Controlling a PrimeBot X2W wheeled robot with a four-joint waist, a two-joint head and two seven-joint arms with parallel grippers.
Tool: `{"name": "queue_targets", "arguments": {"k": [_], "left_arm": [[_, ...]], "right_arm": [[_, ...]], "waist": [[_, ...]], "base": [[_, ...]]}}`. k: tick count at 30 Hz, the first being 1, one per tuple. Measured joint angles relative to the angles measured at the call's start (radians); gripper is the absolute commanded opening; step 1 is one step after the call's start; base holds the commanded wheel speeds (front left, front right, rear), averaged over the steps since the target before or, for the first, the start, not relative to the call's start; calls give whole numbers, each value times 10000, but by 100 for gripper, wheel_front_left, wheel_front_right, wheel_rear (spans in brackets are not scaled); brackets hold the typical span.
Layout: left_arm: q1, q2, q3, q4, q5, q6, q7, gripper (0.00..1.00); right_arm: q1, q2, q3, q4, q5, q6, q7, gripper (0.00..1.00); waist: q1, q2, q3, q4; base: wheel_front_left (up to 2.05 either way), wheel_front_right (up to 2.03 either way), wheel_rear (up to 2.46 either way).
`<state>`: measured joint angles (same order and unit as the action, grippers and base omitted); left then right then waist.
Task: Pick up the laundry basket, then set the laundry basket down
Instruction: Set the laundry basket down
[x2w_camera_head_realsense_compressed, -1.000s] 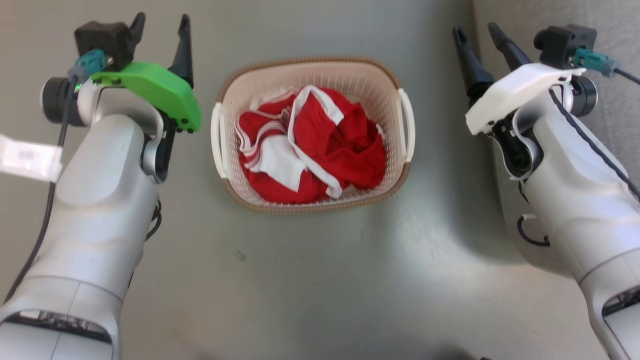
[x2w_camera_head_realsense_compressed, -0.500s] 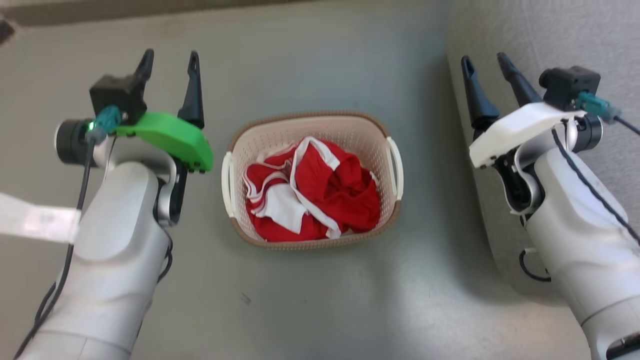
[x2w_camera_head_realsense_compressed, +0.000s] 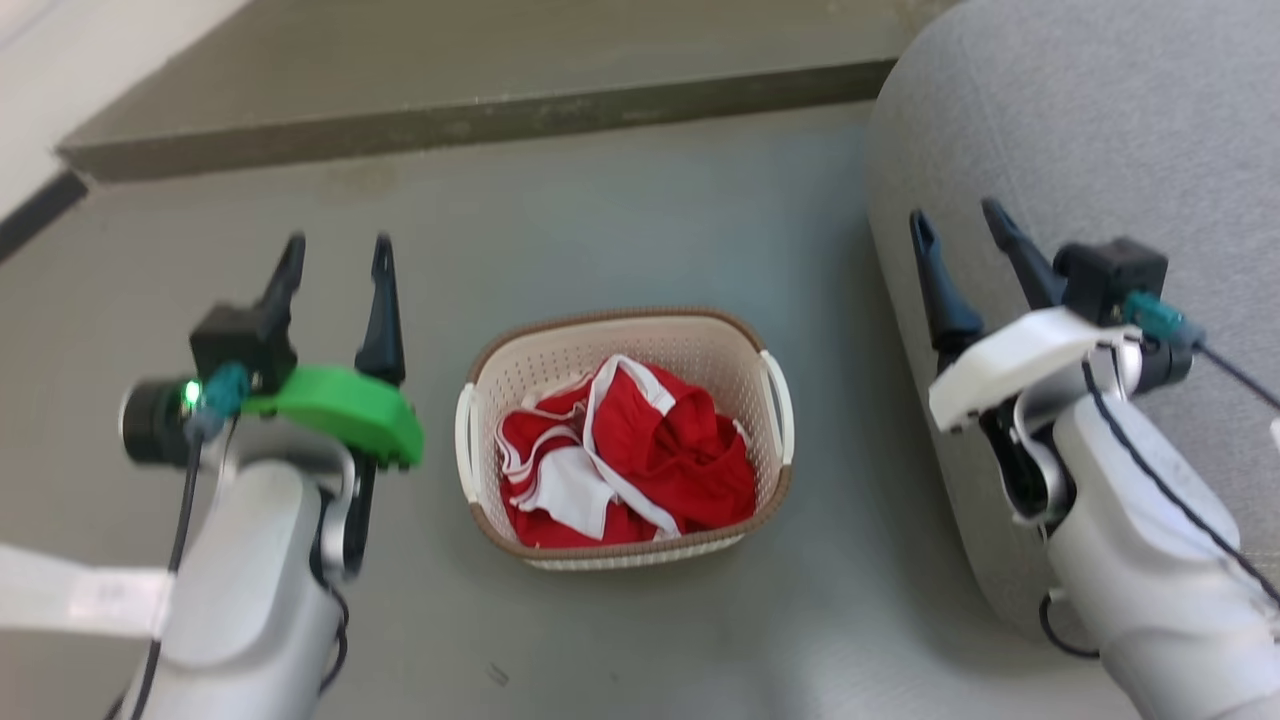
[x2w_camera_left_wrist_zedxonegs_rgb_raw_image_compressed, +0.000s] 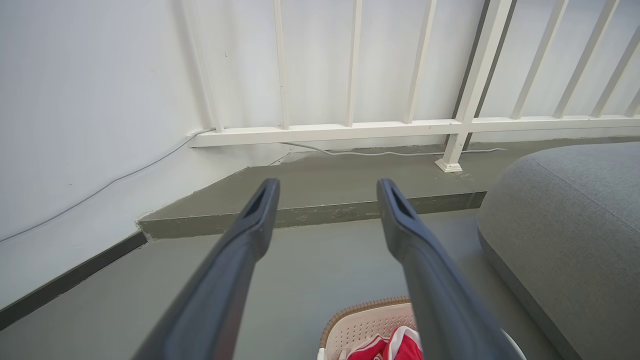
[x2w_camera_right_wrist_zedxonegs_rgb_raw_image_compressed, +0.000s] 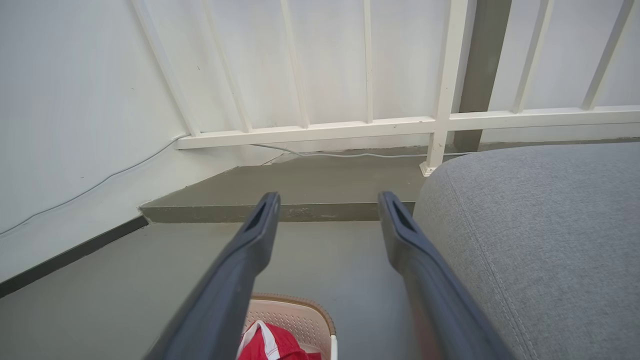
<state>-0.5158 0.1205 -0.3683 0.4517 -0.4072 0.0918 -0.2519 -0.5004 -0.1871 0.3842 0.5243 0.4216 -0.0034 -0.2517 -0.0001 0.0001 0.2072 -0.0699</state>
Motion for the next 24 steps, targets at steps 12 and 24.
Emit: {"name": "queue_targets", "arguments": {"k": [12,24], "left_arm": [[2482,4,408,-713,-2,142,0,100],[3848,-13,813,-1392,2,161,0,100]], "right_arm": [[1829,-46,-176,-441,-215,-299,0,100],[2818,-50,-205,-1064,-543,-441,0,100]], "waist": [[0,0,-1173,-102],[0,0,-1985,-81]], "base": [[0,0,0],[0,0,0]]}}
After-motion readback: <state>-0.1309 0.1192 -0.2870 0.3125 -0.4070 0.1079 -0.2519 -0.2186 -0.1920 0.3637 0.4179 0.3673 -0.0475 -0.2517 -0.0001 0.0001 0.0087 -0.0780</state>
